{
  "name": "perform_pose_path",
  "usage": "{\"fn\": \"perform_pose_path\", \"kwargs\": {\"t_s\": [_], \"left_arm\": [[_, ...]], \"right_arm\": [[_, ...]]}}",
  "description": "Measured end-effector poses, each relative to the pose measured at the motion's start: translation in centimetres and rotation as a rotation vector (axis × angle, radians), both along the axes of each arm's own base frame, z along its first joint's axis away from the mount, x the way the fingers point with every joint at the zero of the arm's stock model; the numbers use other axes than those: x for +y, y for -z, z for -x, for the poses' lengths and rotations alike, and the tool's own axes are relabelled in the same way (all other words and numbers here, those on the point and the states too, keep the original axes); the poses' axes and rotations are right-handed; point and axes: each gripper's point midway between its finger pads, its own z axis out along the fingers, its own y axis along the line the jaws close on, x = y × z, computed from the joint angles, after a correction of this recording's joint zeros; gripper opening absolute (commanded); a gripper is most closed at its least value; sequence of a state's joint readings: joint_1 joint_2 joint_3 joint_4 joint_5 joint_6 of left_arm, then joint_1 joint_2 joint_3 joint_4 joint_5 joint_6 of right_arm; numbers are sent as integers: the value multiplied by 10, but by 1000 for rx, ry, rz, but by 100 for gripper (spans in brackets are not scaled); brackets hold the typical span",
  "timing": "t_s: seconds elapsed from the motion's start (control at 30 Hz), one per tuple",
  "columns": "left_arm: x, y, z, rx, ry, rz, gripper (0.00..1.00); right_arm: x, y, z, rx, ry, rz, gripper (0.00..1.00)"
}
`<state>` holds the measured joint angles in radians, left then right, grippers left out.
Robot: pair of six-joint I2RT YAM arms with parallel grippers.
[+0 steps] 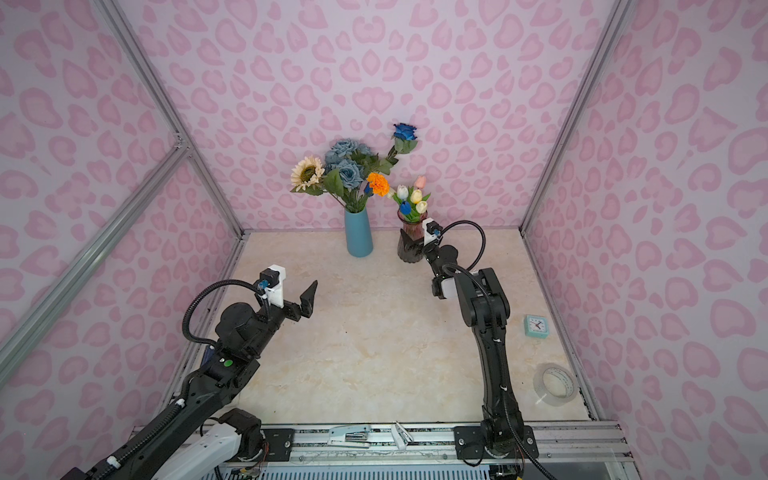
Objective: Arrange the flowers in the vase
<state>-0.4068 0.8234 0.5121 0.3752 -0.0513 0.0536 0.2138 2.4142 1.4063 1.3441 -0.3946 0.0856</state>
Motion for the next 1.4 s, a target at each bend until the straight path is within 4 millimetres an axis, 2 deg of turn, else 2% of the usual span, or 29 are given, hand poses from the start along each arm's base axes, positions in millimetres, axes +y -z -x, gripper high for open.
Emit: {"fn": "perform_pose_path", "kwargs": {"t_s": [0.2, 0.3, 0.37, 0.47, 0.53, 0.67, 0.77, 0.83, 0.9, 0.93, 1.03, 1.1, 1.2, 1.27, 1.4], "left_arm": [[0, 2, -3, -1, -5, -2, 97], [3, 6, -8, -2, -35, 0, 97], [8, 13, -12, 6, -70, 4, 97], [25, 25, -20, 17, -163, 5, 97], [44, 33, -28, 25, -257, 12, 97], [91, 58, -43, 75, -470, 3, 97], [114, 81, -50, 116, -567, -22, 97], [126, 103, -53, 160, -600, -44, 97], [142, 119, -53, 196, -646, -42, 97], [149, 122, -52, 204, -668, -41, 96], [151, 117, -53, 169, -650, -21, 96], [156, 117, -54, 168, -658, -27, 96], [158, 117, -52, 157, -656, -19, 96], [153, 121, -53, 167, -623, -17, 97], [147, 138, -47, 194, -583, 0, 99]], "right_arm": [[0, -3, 27, 5, 4, 15, 98], [-1, -7, 51, 4, 8, 18, 98], [-1, -17, 68, -10, 24, 24, 98], [5, -38, 98, -50, 29, 37, 98], [4, -49, 117, -58, 44, 39, 98], [-35, -69, 147, -42, 162, 19, 98], [-56, -85, 159, 8, 258, 44, 95], [-71, -93, 163, 65, 337, 65, 94], [-90, -84, 167, 140, 424, 95, 94], [-101, -73, 171, 190, 474, 118, 94], [-134, -38, 181, 344, 610, 191, 92], [-157, -20, 187, 412, 693, 217, 93], [-188, 16, 203, 498, 801, 246, 93], [-192, 41, 209, 550, 815, 287, 92], [-194, 48, 208, 554, 830, 301, 92]]}}
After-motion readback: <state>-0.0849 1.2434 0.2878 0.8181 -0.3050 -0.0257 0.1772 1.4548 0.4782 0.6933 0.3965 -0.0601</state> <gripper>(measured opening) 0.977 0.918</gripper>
